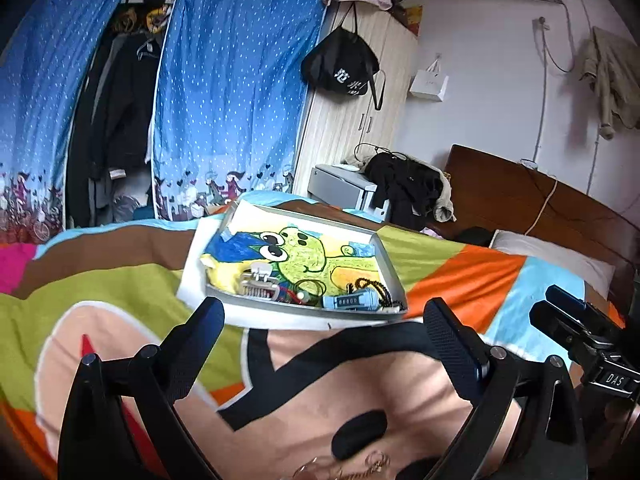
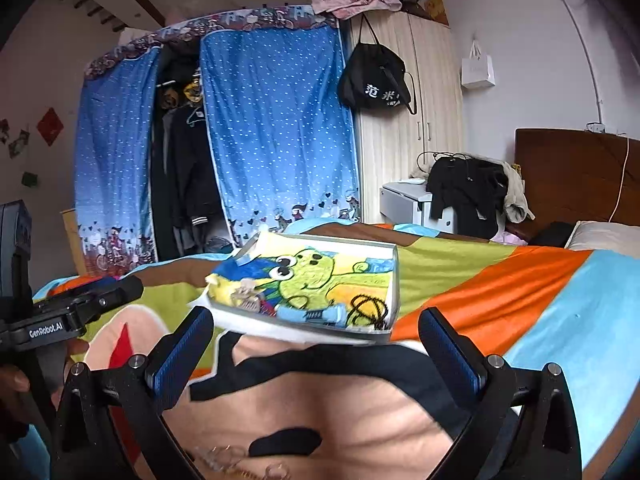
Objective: Organize jewelry
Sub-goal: 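Move both tools from the tray back over the remaining jewelry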
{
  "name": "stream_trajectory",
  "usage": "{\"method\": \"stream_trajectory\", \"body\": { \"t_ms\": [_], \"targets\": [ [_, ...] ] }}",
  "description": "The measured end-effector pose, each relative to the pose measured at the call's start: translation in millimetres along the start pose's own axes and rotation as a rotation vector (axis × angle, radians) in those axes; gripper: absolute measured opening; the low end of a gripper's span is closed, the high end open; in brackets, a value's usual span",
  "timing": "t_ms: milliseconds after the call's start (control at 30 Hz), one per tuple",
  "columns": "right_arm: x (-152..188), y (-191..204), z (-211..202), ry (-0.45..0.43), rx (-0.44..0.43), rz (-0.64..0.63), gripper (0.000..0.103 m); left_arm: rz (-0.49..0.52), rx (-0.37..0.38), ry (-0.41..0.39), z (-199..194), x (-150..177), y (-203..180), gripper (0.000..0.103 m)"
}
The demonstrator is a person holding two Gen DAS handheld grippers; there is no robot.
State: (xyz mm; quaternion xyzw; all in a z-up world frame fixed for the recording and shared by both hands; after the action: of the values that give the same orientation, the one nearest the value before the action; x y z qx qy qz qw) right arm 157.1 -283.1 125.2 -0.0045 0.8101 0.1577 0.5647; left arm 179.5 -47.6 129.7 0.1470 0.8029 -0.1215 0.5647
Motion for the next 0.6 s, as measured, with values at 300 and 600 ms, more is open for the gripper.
{"method": "stream_trajectory", "body": {
  "t_ms": [300,600],
  "targets": [
    [57,8,-31,0.054,0.007,0.015,0.103,-0.011,-0.026,0.045,-43,44,0,0.098],
    [109,1,-37,0.142,0.048,0.022,0.103,-0.015,-0.013,0.15,-45,99,-9,0.098]
  ]
}}
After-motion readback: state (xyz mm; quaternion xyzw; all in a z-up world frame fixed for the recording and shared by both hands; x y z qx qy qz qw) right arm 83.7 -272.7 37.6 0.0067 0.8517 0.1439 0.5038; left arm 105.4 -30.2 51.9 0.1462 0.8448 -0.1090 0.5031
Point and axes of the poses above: each gripper's, at about its wrist camera, not at the fingertips, and z roughly the way its jaws point, y to its left, x to its underside, the point moved 2 cm from there along z, roughly the way its jaws point, and after that the axes turned 11 degrees about z, right-handed, at the moved point
